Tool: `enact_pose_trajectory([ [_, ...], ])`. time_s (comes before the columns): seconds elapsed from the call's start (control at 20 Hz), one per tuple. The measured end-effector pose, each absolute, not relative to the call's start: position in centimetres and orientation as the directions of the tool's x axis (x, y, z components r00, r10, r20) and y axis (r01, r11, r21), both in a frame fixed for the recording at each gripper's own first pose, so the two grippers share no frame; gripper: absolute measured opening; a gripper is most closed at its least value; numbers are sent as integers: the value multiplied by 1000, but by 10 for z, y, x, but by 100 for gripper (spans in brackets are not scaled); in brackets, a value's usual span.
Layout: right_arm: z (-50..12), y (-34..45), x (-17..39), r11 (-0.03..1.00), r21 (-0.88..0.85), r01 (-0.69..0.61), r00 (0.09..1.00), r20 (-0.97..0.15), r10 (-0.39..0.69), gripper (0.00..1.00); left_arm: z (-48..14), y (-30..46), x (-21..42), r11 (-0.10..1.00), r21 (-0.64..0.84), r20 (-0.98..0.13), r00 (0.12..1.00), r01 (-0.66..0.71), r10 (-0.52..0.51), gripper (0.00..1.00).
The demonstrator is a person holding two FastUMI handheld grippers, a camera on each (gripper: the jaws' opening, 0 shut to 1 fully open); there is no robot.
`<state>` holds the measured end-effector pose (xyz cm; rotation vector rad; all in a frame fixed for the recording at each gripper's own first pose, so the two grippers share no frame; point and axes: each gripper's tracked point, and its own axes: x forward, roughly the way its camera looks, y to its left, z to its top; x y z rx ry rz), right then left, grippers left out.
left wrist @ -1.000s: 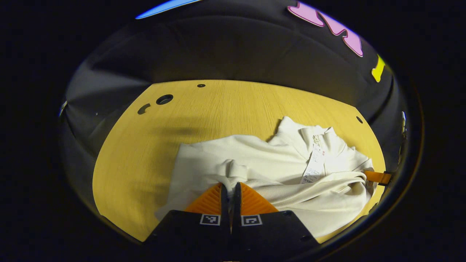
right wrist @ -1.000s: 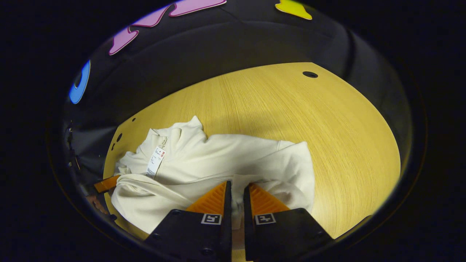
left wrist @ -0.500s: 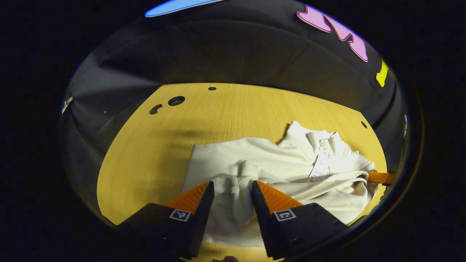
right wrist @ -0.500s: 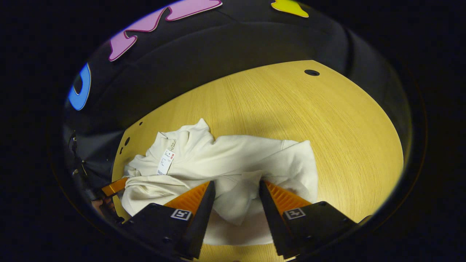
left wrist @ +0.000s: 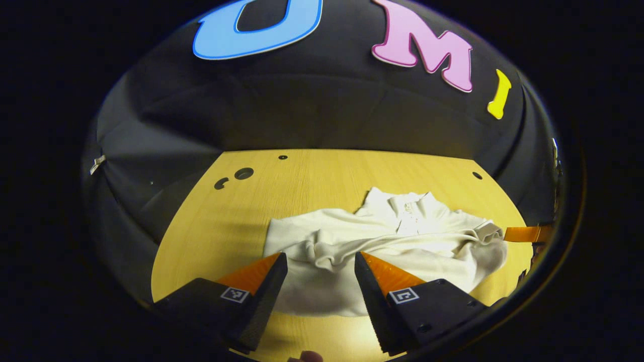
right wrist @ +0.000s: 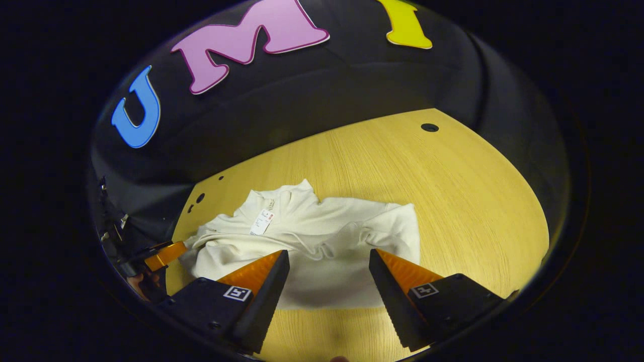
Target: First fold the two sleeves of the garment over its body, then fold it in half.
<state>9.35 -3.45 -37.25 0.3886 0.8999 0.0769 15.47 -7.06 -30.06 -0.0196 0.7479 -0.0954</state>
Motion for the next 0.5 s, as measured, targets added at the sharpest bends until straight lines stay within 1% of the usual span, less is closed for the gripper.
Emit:
enact_pose_trajectory([
  [0.2, -341, -33, 66, 928, 367, 63, 664, -709, 236, 98, -271, -76, 122, 993, -66, -641, 758, 99, -119, 86],
  [0.5, -310, -34, 30, 926, 374, 48, 698, -676, 237, 98, -246, -81, 69, 989, -125, -622, 770, 83, -143, 86],
])
